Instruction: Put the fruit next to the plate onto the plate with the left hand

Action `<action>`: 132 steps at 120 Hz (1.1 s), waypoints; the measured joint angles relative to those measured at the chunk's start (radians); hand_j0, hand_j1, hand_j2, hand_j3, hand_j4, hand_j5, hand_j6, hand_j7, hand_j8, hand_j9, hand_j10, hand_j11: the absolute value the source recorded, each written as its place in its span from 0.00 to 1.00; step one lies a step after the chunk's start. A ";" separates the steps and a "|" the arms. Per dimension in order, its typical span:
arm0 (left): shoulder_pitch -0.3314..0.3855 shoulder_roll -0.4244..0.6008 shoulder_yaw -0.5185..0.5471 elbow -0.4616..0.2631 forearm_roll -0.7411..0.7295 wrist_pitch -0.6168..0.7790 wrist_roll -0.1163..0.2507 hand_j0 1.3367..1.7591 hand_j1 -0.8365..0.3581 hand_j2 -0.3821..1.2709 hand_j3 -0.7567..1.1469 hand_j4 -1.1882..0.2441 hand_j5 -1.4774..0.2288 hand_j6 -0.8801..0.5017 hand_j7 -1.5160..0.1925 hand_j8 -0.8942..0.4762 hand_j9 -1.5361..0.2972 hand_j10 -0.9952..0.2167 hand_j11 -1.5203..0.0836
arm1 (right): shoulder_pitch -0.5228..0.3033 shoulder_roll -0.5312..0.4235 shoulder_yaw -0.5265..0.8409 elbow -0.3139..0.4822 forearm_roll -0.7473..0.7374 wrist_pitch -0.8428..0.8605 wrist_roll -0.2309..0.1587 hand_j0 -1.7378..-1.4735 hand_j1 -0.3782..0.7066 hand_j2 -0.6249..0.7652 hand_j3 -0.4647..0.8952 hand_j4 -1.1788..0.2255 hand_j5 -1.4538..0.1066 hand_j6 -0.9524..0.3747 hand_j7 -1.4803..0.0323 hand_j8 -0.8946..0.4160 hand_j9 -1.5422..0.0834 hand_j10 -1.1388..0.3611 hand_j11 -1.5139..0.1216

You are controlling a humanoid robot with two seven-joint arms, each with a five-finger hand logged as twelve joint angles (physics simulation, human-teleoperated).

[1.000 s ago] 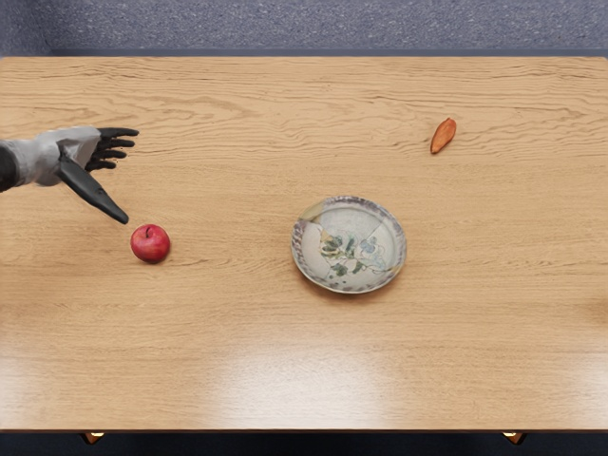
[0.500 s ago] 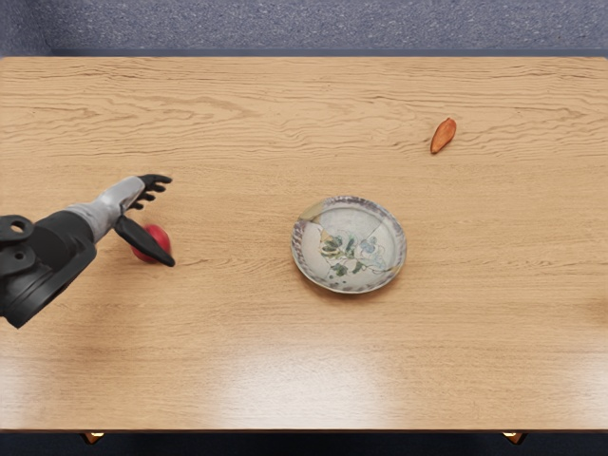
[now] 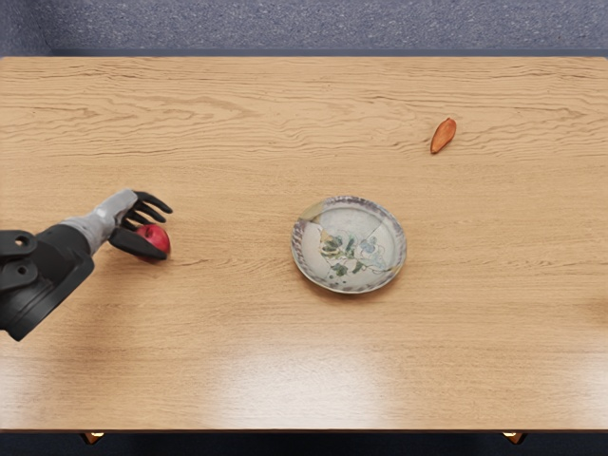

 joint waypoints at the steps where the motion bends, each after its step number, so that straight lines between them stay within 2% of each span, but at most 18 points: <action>1: 0.000 0.000 0.000 0.000 0.000 0.000 0.000 0.76 0.52 0.29 0.40 0.50 0.50 0.29 0.53 0.31 0.50 0.43 0.56 | 0.000 0.000 0.000 0.000 0.000 0.000 0.000 0.30 0.03 0.45 0.34 0.84 0.93 0.72 0.98 0.68 0.95 0.76 0.93; 8: 0.009 0.003 0.002 0.000 0.002 -0.001 -0.002 0.76 0.50 0.26 0.40 0.49 0.49 0.28 0.51 0.30 0.48 0.42 0.54 | 0.000 0.000 0.000 0.000 0.000 0.000 0.000 0.30 0.03 0.45 0.34 0.84 0.93 0.72 0.98 0.68 0.95 0.76 0.93; 14: 0.009 0.006 0.002 0.000 0.004 -0.001 -0.004 0.76 0.47 0.31 0.40 0.48 0.47 0.28 0.49 0.32 0.47 0.42 0.52 | 0.000 0.000 0.000 0.000 0.000 0.000 0.000 0.30 0.03 0.45 0.34 0.84 0.93 0.72 0.98 0.68 0.95 0.76 0.93; 39: 0.012 0.006 0.005 0.000 0.006 -0.001 -0.001 0.75 0.50 0.30 0.40 0.43 0.42 0.28 0.44 0.36 0.41 0.38 0.46 | 0.000 0.000 0.000 0.000 0.000 0.000 0.000 0.30 0.03 0.45 0.34 0.84 0.93 0.72 0.98 0.68 0.95 0.76 0.93; 53: 0.011 0.007 0.008 0.000 0.004 -0.002 0.000 0.74 0.53 0.26 0.40 0.40 0.38 0.30 0.40 0.37 0.37 0.39 0.41 | 0.000 0.000 0.000 0.000 0.000 0.000 0.000 0.30 0.03 0.45 0.34 0.84 0.93 0.72 0.98 0.68 0.95 0.76 0.93; 72: -0.003 -0.001 0.009 -0.002 -0.001 -0.002 0.001 0.75 0.48 0.37 0.40 0.36 0.32 0.34 0.36 0.40 0.33 0.42 0.37 | 0.000 0.000 0.000 0.000 0.000 0.000 0.000 0.30 0.03 0.45 0.34 0.84 0.93 0.72 0.98 0.68 0.95 0.76 0.93; 100: -0.129 -0.064 0.010 -0.003 -0.006 -0.002 0.003 0.75 0.44 0.43 0.40 0.35 0.28 0.35 0.33 0.42 0.31 0.42 0.34 | 0.000 0.000 0.000 0.000 0.000 0.000 0.000 0.30 0.03 0.45 0.34 0.84 0.93 0.72 0.98 0.68 0.95 0.76 0.93; 123: -0.241 -0.195 0.010 -0.003 -0.011 -0.003 0.007 0.75 0.42 0.47 0.40 0.35 0.26 0.36 0.32 0.42 0.30 0.41 0.34 | 0.000 0.000 0.000 0.000 0.000 0.000 0.000 0.30 0.03 0.45 0.34 0.84 0.93 0.72 0.98 0.68 0.95 0.76 0.93; 132: -0.269 -0.256 0.009 -0.003 -0.014 -0.003 0.009 0.75 0.44 0.45 0.40 0.35 0.26 0.35 0.32 0.41 0.30 0.41 0.33 | 0.000 0.000 0.000 0.000 0.000 0.000 0.000 0.30 0.03 0.45 0.34 0.84 0.93 0.72 0.98 0.68 0.95 0.76 0.93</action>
